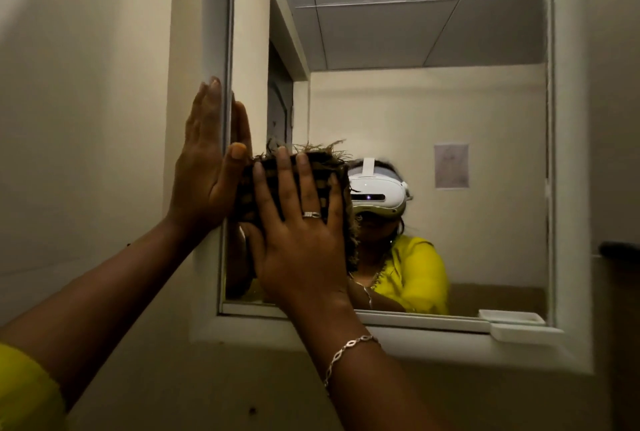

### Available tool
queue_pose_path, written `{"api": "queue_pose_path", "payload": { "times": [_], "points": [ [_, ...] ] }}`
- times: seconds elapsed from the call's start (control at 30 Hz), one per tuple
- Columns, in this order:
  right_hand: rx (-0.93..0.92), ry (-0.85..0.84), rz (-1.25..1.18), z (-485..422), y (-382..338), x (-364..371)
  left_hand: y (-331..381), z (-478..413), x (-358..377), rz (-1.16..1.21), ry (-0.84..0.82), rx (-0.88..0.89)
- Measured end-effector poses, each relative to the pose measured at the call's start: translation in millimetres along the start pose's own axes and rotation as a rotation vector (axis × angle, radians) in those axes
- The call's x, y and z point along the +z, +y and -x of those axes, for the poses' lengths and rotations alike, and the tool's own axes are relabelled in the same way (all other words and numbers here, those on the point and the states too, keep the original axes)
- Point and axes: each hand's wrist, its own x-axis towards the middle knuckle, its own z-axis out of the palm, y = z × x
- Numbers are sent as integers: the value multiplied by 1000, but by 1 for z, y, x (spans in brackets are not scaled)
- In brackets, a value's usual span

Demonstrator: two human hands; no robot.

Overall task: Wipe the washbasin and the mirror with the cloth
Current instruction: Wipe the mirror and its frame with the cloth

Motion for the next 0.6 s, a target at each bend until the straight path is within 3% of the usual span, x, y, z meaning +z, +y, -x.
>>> {"api": "queue_pose_path", "payload": {
  "times": [0.2,0.5,0.6],
  "points": [
    [32,-8,78,17,42,-18,6,18,1,-92,-22,26],
    [-29,-15,194,36,110,-49,-33,42,23,-572,-112,-7],
    [6,-19,223,41,133,-59,-51,44,29,-613,-163,-56]
  ]
}}
